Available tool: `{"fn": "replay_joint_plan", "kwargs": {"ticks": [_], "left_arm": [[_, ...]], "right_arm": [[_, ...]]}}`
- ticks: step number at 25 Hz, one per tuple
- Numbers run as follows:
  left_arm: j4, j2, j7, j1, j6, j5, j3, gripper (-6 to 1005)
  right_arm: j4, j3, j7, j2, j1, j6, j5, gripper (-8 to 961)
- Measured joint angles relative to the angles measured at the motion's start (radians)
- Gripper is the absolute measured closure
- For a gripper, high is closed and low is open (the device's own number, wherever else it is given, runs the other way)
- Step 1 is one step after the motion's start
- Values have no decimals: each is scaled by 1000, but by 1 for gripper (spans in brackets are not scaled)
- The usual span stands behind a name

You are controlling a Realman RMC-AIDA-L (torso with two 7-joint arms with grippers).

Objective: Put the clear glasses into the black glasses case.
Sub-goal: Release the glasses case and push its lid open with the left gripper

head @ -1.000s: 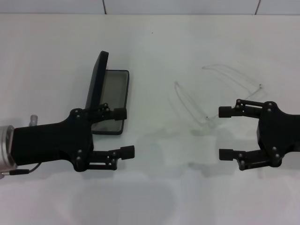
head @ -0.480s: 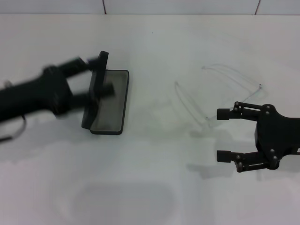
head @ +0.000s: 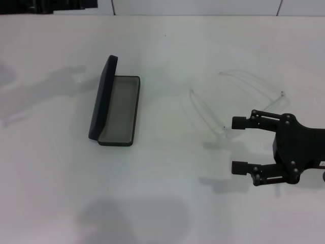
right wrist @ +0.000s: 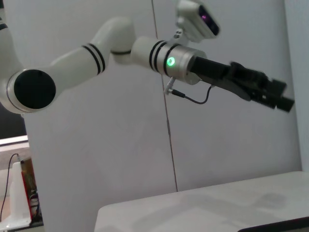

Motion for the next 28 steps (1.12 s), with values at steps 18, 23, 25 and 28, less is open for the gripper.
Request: {"fn": "replay_joint_plan", "kwargs": {"ticks": [18, 23, 25, 28], "left_arm": [[-92, -48, -517, -329, 25, 861, 475, 203], [-139, -49, -524, -339, -19, 858, 493, 203], [-153, -49, -525, -340, -41, 853, 493, 204], [-185, -49, -525, -340, -74, 853, 494, 204]], "right_arm": [[36, -5, 19, -1, 12, -21, 15, 81], [45, -5, 16, 1, 10, -23, 15, 81], [49, -5, 13, 1, 11, -23, 16, 81], [51, -5, 12, 1, 11, -19, 16, 81]]}}
